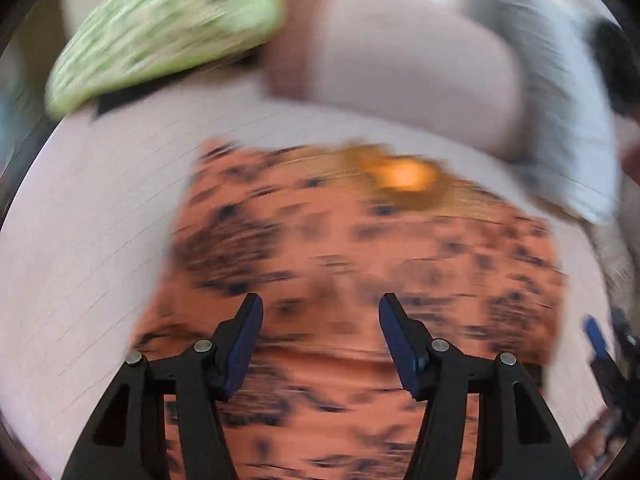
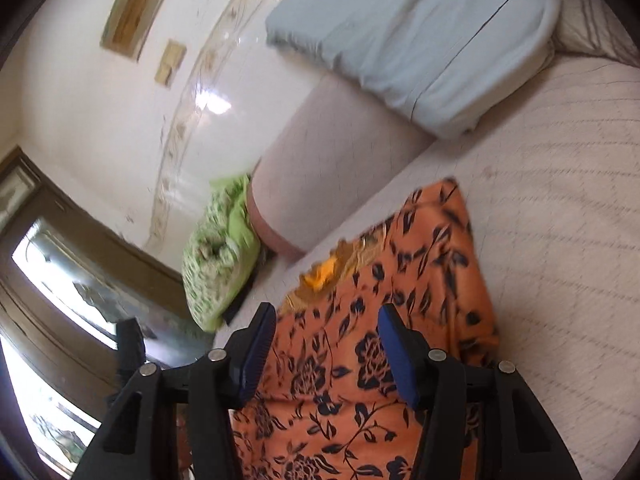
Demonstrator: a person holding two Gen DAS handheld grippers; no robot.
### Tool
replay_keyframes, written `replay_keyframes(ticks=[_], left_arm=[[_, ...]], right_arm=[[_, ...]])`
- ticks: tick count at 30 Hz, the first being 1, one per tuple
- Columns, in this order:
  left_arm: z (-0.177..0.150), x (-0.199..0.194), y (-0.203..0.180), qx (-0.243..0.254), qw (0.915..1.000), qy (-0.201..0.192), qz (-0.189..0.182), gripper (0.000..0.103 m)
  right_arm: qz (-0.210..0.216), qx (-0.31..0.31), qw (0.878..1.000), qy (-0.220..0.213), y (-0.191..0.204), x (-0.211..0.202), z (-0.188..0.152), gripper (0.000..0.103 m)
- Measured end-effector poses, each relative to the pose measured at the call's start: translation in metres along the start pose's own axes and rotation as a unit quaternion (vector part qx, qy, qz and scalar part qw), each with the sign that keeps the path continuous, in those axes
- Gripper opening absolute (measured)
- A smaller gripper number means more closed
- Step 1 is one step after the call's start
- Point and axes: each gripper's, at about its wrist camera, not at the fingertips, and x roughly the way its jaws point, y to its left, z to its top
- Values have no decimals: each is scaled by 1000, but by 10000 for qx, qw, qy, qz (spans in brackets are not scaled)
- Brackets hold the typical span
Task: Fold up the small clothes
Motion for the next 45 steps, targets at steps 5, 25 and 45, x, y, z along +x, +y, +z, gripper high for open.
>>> replay_keyframes(ticks=[5,25,45], left_arm=[[-3,46,50,-452,9978,423,255,61],[-127,-103,146,-248,9996,143,71,67],[-231,-131,203,-527,9966,303,-565,59]], right_arm=[[-576,511,9969,162,-30,19,-2,57],[-854,-176,9957,307,-10,-61,-27,62],[-468,-204,9888,1405,0,-208,-138,74]])
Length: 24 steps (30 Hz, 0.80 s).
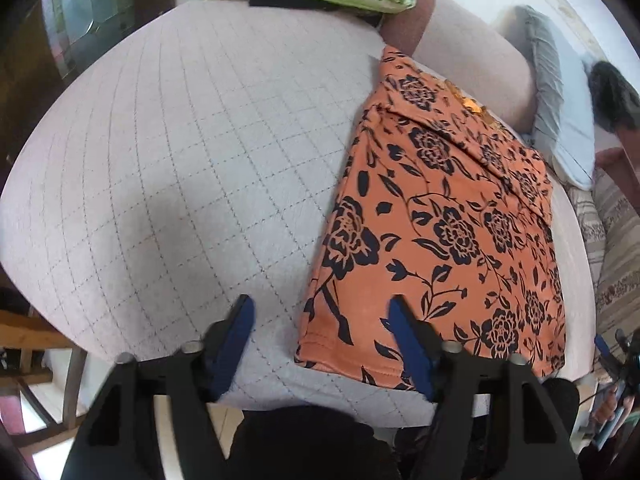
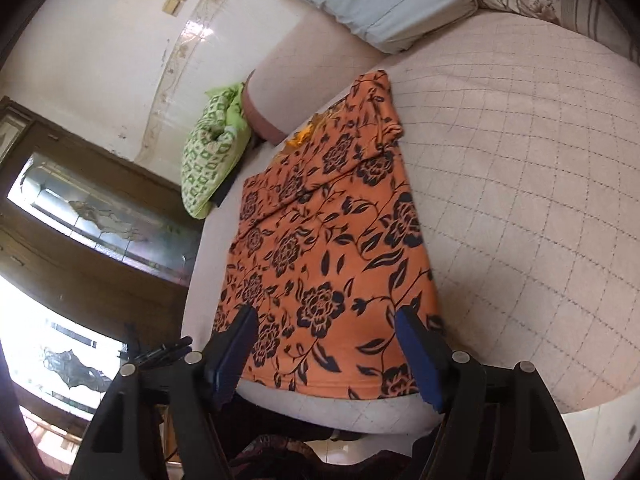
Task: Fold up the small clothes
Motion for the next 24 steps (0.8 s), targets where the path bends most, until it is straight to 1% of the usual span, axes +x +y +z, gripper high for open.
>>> replay_keyframes(ticks=[1,4,6,8,10,13,16,20,22,24], left_arm=[[-1,1,0,62,10000,40,-30,53],[-4,4,2,96,9998,126,-86,53],[-5,8,8,9,9998,210,-62,55],[-6,13,17,-190,9994,276,-107,61],[-6,19,25,-410,9983,352,-214,62],[-7,27,29,-523,9972,454,-289,62],[-5,32,27,-475,9973,435,-358,62],[-1,44,22,-426,9968,503,-459,62],[0,50,18,-337,9964,580,-520,61],[0,52,11,-133,9967,591,-547,60]], right_arm=[[-44,9,10000,79,-1,3,-3,74],[-130,175,9992,328,-15,17,-10,74],[-262,382,9980,437,-30,23,-14,74],[-349,550,9968,472,-44,27,-16,74],[-386,700,9957,470,-54,29,-16,74],[-332,905,9939,530,-64,34,-14,74],[-373,1020,9921,621,-67,42,-12,74],[-521,1115,9884,894,-67,64,-9,74],[-633,1008,9882,965,-62,71,-8,74],[-672,913,9881,1037,-57,75,-8,73]])
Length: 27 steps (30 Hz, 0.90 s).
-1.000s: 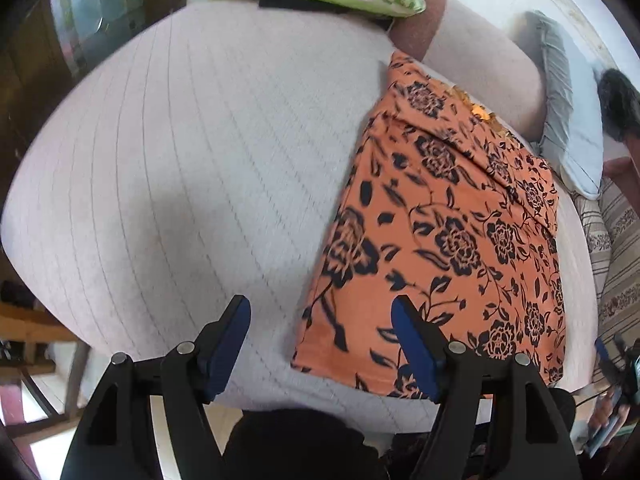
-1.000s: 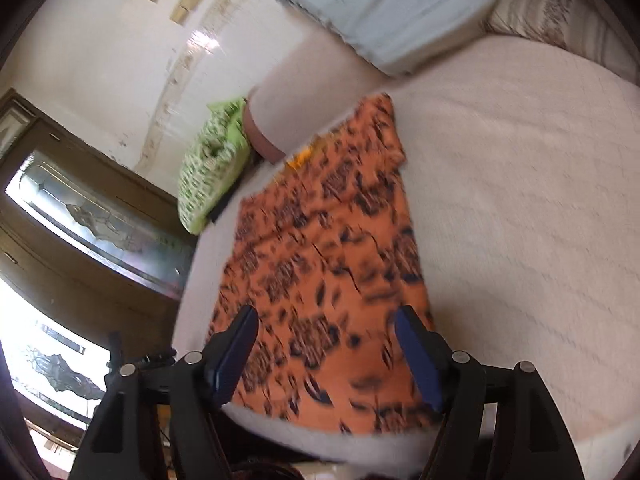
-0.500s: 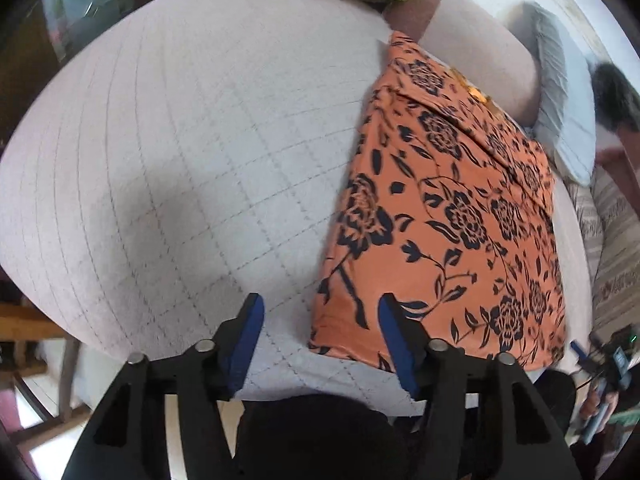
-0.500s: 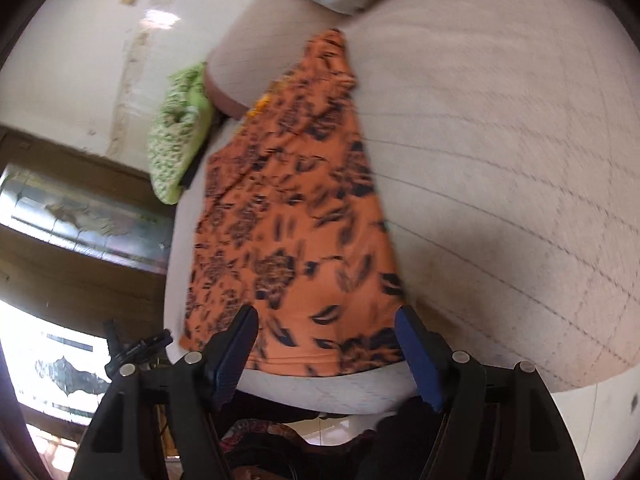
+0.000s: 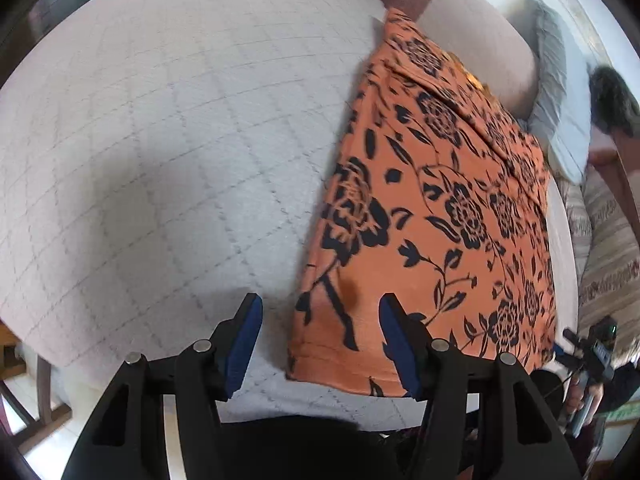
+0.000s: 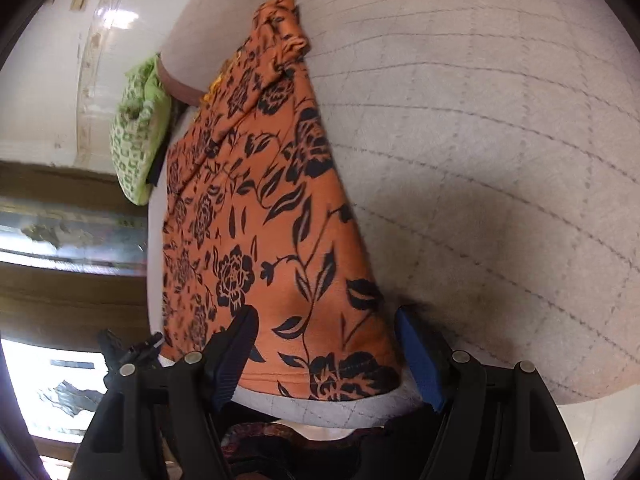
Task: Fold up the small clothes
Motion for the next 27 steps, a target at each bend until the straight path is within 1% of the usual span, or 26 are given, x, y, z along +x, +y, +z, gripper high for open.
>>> replay_keyframes(ticks=[1,2,4,5,6,8,10,12,13,14,16,18,19,20,21,22,24,27], left_arm=[[0,0,-3,93,10000,8,-32,54],[-1,1,-6,206,9998,52,-49,45],[-3,8,-12,428,9987,227,139,37],[-3,10,-16,577,9974,275,337,32],[-3,10,-17,681,9963,284,443,30],[-4,10,-21,804,9949,360,499,30],[-5,10,-21,861,9940,435,512,30],[-5,10,-21,859,9941,472,462,34],[-5,11,-22,846,9943,488,417,38],[-6,11,-23,858,9942,493,418,41],[-9,13,-29,1001,9922,503,551,40],[-11,15,-33,1112,9901,480,710,32],[-9,17,-35,1104,9899,470,753,21],[-7,16,-34,1038,9910,458,708,13],[-5,14,-32,964,9924,445,623,10],[-3,12,-29,876,9938,426,532,9],[1,9,-26,863,9946,382,434,8],[4,-6,-29,894,9958,202,61,8]], right_arm=[[-8,1,10000,39,1,2,0,72],[-37,1,10000,81,3,4,0,69],[-164,-93,9997,140,6,8,-2,64],[-287,-177,9993,180,9,9,-4,57],[-361,-239,9988,224,11,10,-5,49],[-441,-369,9978,322,14,12,-7,39],[-481,-403,9973,373,14,13,-9,38],[-551,-475,9966,390,16,15,-10,39],[-587,-508,9962,404,17,16,-10,39],[-607,-531,9959,408,20,17,-11,41],[-646,-652,9947,454,26,20,-13,41],[-781,-858,9922,454,32,23,-16,40],[-815,-891,9917,445,33,24,-16,36],[-769,-905,9919,460,34,24,-16,18],[-728,-902,9923,443,35,23,-15,10],[-705,-889,9927,406,36,22,-15,10],[-568,-861,9940,375,38,18,-14,10],[-146,-872,9958,217,47,8,-11,10]])
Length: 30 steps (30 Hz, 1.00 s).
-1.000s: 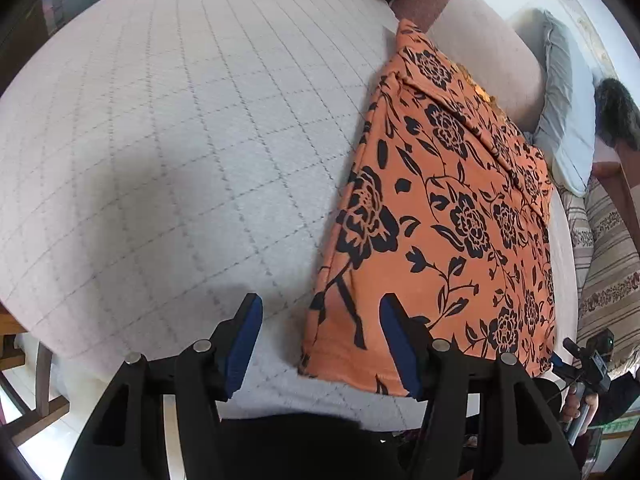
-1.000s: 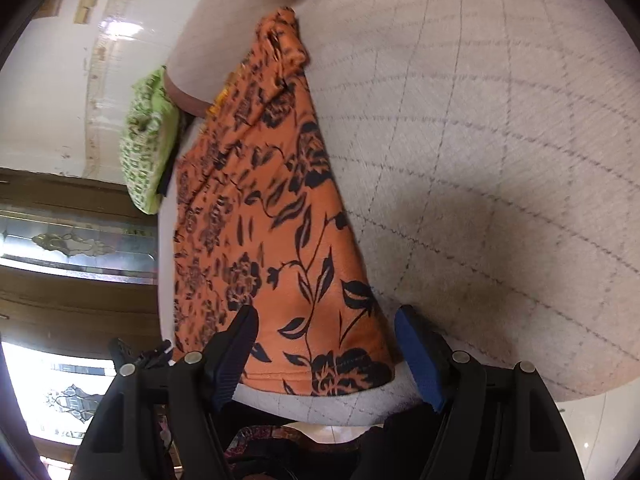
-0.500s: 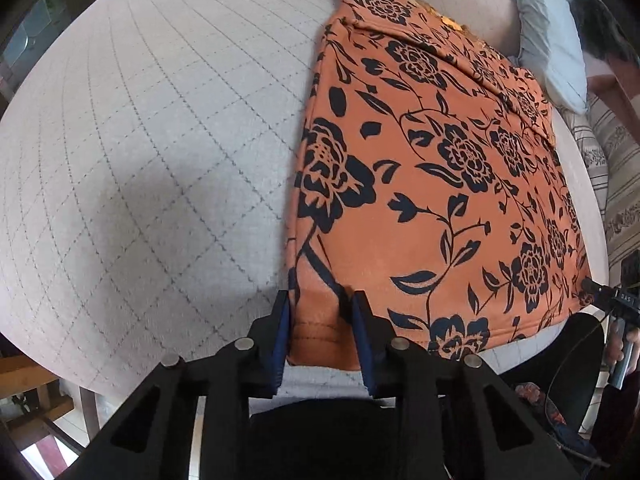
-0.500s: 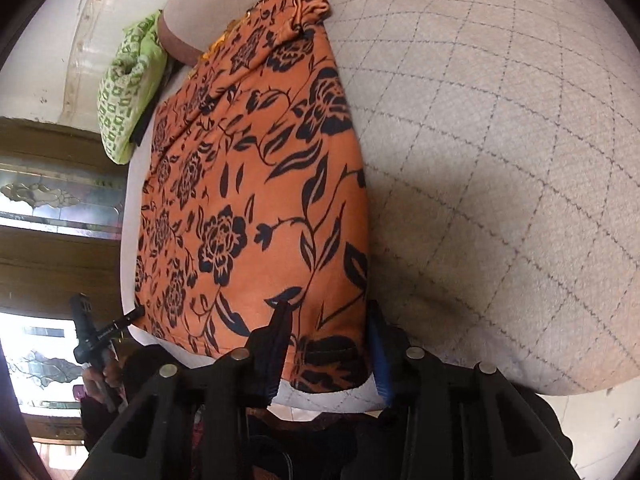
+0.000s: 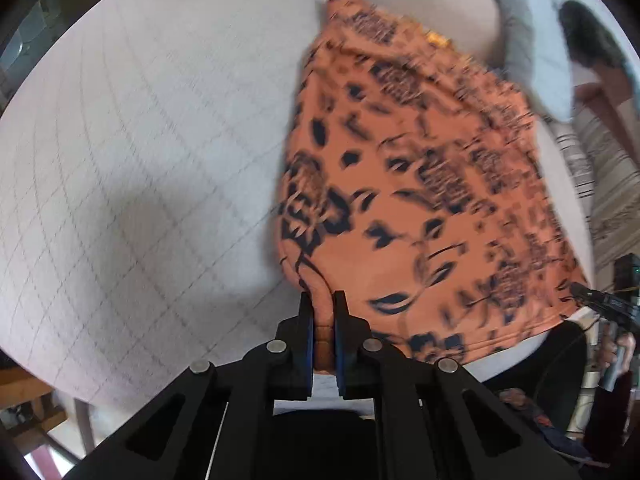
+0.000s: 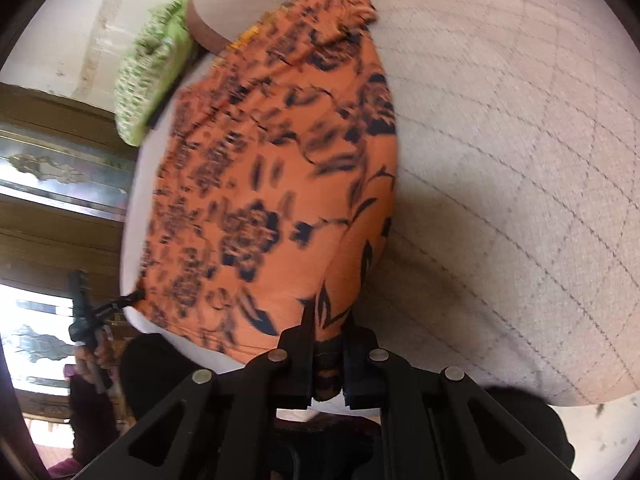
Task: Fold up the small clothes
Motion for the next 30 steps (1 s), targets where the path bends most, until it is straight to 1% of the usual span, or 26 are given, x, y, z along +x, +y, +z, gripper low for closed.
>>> replay_keyframes(ticks=[4,7,10,12,14,16,19,20,21,22,23,24,26,28,29,30], left_arm=[[16,-21,-1,-85,9988,-267,-394,8],[42,-33,-1,-261,9961,-457,-714,8],[72,-43,0,-327,9940,-619,-836,8],[101,-44,-7,-337,9926,-744,-897,8],[134,-43,-10,-341,9916,-817,-948,8],[170,-37,-15,-338,9916,-848,-912,8],[221,-22,-20,-374,9920,-841,-862,8],[242,-13,-21,-410,9922,-818,-848,8],[265,-2,-22,-457,9922,-799,-834,8],[279,4,-22,-480,9923,-794,-824,8],[300,16,-22,-526,9924,-786,-783,8],[314,27,-23,-572,9926,-766,-747,8],[343,55,-25,-664,9935,-682,-624,8],[359,80,-29,-601,9953,-595,-478,8],[360,88,-29,-581,9958,-560,-425,8],[360,95,-30,-566,9961,-528,-417,8]], right_arm=[[581,116,9976,-346,2,-23,12,9],[1019,203,9923,-667,5,-40,31,9],[1218,317,9879,-907,6,-50,55,9],[1301,367,9848,-1093,5,-56,81,9],[1323,413,9826,-1238,4,-60,107,9],[1312,480,9803,-1396,1,-63,138,9],[1251,587,9749,-1743,-5,-65,192,9],[1267,648,9720,-1872,-9,-66,209,6],[1317,749,9671,-2043,-14,-67,232,6],[1337,861,9623,-2208,-21,-67,254,6],[1319,923,9593,-2322,-25,-66,270,6],[1271,985,9557,-2467,-31,-65,288,6],[1192,1097,9512,-2625,-41,-56,319,6],[1055,1029,9560,-2537,-42,-45,339,6],[916,901,9618,-2416,-38,-38,344,10],[705,669,9700,-2230,-32,-29,346,10]])
